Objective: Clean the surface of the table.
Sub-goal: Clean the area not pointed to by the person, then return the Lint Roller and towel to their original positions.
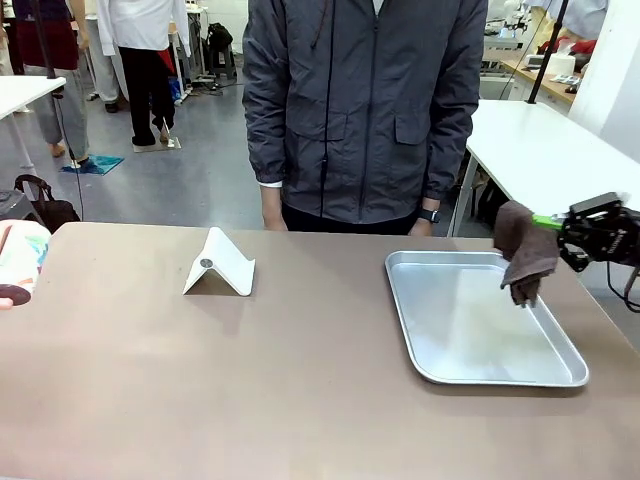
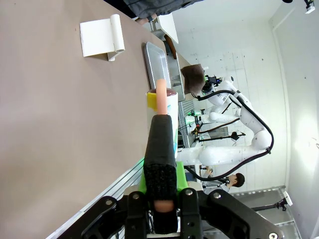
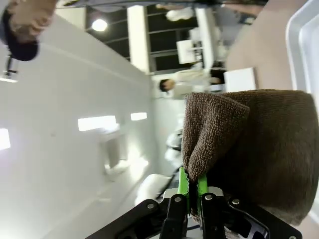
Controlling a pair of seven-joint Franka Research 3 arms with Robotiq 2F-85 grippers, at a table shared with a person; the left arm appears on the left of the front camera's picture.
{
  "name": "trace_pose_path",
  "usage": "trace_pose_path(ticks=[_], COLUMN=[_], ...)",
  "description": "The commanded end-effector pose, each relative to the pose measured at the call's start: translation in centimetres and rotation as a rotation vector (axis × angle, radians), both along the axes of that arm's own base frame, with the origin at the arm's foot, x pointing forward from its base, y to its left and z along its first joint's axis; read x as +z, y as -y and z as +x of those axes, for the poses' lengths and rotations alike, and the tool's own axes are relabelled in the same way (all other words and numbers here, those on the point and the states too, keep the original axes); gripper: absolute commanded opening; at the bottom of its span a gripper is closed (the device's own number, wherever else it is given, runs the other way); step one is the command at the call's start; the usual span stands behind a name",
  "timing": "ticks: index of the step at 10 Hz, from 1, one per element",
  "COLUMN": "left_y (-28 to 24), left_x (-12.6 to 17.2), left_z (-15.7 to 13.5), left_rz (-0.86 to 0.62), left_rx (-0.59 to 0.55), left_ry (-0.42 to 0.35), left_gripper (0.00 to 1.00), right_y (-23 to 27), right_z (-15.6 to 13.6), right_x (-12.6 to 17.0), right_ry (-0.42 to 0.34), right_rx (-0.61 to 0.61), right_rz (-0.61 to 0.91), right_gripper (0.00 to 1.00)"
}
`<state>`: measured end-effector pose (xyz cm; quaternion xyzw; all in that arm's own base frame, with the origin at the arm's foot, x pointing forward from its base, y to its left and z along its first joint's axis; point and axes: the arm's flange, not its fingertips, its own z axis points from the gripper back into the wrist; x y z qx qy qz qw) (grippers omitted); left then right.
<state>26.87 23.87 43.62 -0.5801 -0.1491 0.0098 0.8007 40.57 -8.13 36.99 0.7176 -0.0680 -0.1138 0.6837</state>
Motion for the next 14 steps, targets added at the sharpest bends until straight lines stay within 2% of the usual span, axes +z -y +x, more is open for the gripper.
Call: trace_pose_path(ticks=[1, 2, 3, 4, 14], left_y=[0.21, 0.21, 0.21, 0.21, 0.21], left_x=[0.12, 0.12, 0.12, 0.12, 0.12], left_z=[-0.27, -0.27, -0.27, -0.27, -0.27], left_rz=[-0.001, -0.001, -0.001, -0.001, -0.001], left_rx=[-0.001, -0.001, -0.001, -0.001, -0.001], left_ry=[0.001, 0.001, 0.001, 0.001, 0.001], left_gripper=[0.22, 0.22, 0.22, 0.22, 0.22], right_y=[0.6, 0.85, 0.82, 0.84, 0.84], right_z=[-1.41, -1.62, -1.36, -1.58, -1.58], right_x=[0.92, 0.67, 0.03, 0.15, 0.15], right_ry=[-0.052, -0.065, -0.072, -0.047, -0.047], right_rx=[-0.013, 0.028, 0.018, 0.02, 0.02], right_rz=[0.112, 0.134, 0.081, 0.105, 0.105], right_gripper=[0.07, 0.07, 0.07, 0.07, 0.07])
